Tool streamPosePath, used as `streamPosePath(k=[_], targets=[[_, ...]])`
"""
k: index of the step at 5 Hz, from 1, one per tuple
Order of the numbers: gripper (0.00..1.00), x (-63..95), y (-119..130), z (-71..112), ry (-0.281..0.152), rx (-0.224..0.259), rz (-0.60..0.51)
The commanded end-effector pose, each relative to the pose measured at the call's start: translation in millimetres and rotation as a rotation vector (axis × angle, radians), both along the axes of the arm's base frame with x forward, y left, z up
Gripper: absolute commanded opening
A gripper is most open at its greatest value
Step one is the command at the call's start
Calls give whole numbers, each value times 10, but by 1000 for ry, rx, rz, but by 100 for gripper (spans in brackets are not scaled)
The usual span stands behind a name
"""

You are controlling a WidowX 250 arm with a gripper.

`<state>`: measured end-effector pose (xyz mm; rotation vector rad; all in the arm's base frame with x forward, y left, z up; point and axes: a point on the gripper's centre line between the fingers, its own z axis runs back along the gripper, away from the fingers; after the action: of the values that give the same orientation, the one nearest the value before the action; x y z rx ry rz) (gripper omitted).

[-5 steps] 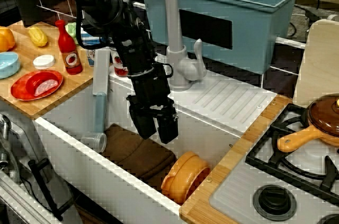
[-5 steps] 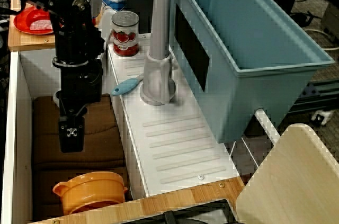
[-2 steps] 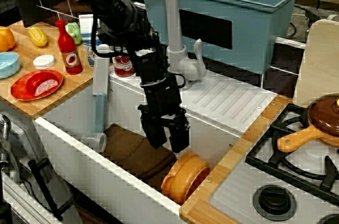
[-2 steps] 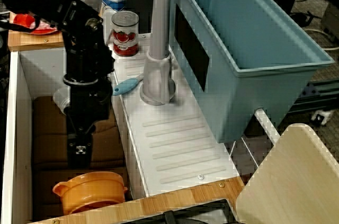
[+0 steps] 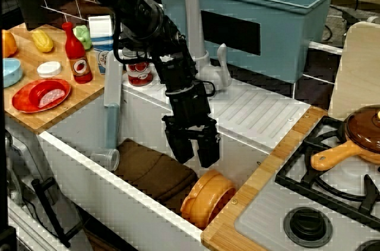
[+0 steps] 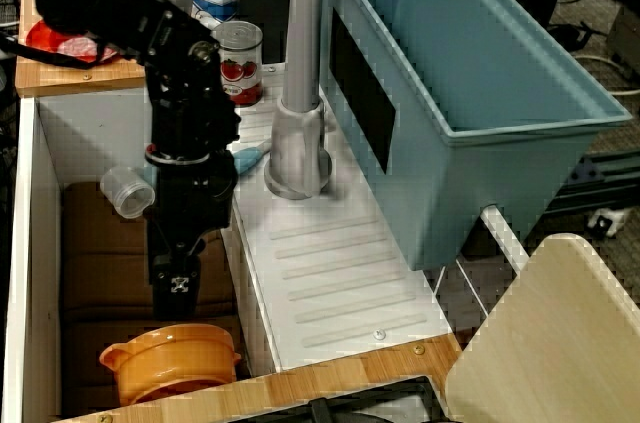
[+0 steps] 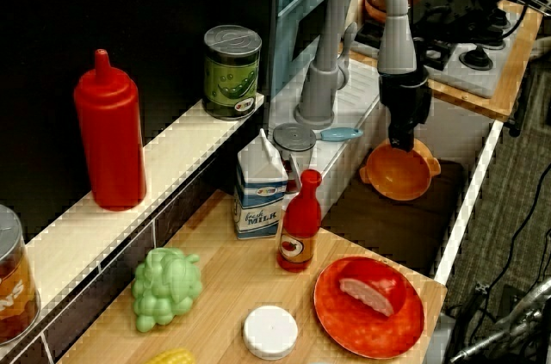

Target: Flip orange pot upright in sink

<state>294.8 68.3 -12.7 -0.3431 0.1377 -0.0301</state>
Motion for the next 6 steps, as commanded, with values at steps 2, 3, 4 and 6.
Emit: streamPosePath(k=[2, 3, 4, 6], targets=[[100, -8, 115, 135, -52, 11, -12], [100, -81, 115, 147, -65, 3, -13], [100, -138, 107, 147, -76, -12, -4], [100, -159, 88, 168, -91, -32, 11]])
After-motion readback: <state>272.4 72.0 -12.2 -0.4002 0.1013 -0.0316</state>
